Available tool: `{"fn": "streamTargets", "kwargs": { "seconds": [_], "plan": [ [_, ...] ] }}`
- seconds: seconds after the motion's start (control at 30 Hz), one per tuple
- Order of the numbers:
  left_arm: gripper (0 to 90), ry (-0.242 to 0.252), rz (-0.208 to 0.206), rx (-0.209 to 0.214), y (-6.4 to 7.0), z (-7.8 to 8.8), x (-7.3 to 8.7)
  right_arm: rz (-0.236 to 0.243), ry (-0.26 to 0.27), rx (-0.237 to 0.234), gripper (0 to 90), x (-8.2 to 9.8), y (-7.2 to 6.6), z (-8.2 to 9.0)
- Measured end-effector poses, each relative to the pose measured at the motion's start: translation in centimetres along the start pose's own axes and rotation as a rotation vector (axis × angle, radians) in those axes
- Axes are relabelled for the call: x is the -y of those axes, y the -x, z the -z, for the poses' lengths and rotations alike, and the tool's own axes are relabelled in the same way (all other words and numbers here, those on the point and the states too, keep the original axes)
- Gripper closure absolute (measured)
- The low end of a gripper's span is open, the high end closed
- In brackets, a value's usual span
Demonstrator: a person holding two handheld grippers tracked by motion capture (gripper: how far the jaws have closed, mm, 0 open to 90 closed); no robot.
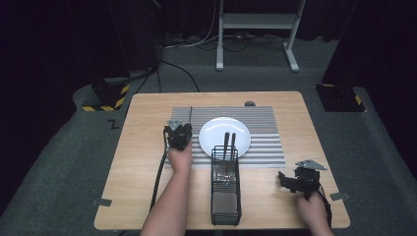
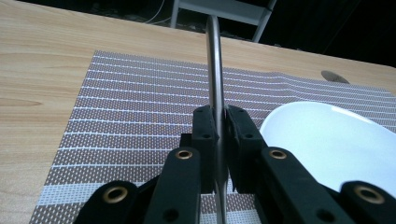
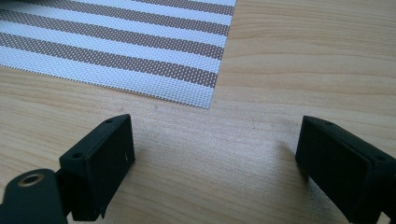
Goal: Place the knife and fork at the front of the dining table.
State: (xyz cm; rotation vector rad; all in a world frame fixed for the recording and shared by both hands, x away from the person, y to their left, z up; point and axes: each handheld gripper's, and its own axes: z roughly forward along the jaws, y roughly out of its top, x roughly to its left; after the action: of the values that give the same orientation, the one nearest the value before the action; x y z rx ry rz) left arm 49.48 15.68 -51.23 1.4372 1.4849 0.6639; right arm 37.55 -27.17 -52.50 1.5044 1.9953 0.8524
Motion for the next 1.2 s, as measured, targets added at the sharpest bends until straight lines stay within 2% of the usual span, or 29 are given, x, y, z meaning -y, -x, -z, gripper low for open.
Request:
{"fn": "streamTargets", "kwargs": {
  "seconds": [0.13, 0.27, 0.5, 0.6, 0.63, 0.67, 0.9, 1.07, 1.13, 1.2],
  "plan": [
    [82.0, -0.012, 0.017, 0.005, -0.1, -0.1, 0.0, 0.0, 0.0, 0.0, 11.2, 0.0, 0.0, 0.0],
    [82.1, -0.066, 0.031, -0.013, -0.4, -0.6, -0.3, -0.002, -0.001, 0.0, 11.2, 0.0, 0.0, 0.0],
    [81.9, -0.087, 0.054, -0.015, -0.8, -0.9, -0.4, -0.002, 0.0, -0.005, 11.3, 0.0, 0.0, 0.0],
    [81.6, -0.081, 0.052, -0.022, -0.8, -0.9, -0.4, -0.002, 0.0, -0.005, 11.3, 0.0, 0.0, 0.0],
    [81.5, -0.076, 0.055, -0.011, -0.8, -0.8, -0.5, -0.002, 0.0, -0.005, 11.3, 0.0, 0.0, 0.0],
    [81.1, -0.054, 0.058, -0.007, -0.7, -0.7, -0.6, -0.001, 0.0, -0.005, 11.3, 0.0, 0.0, 0.0],
    [76.6, -0.048, 0.037, -0.012, -0.4, -0.4, -0.8, 0.005, 0.0, -0.005, 11.2, 0.0, 0.0, 0.0],
    [72.8, -0.041, 0.01, -0.019, -0.5, 0.6, -0.7, 0.005, 0.0, -0.007, 11.2, 0.0, 0.0, 0.0],
    [65.8, -0.033, -0.007, -0.018, -0.3, 1.2, -0.6, 0.005, 0.0, -0.007, 11.3, 0.0, 0.0, 0.0],
    [63.1, -0.034, -0.018, -0.013, -0.1, 1.5, -0.3, 0.005, 0.0, -0.007, 11.2, 0.0, 0.0, 0.0]
  ]
}}
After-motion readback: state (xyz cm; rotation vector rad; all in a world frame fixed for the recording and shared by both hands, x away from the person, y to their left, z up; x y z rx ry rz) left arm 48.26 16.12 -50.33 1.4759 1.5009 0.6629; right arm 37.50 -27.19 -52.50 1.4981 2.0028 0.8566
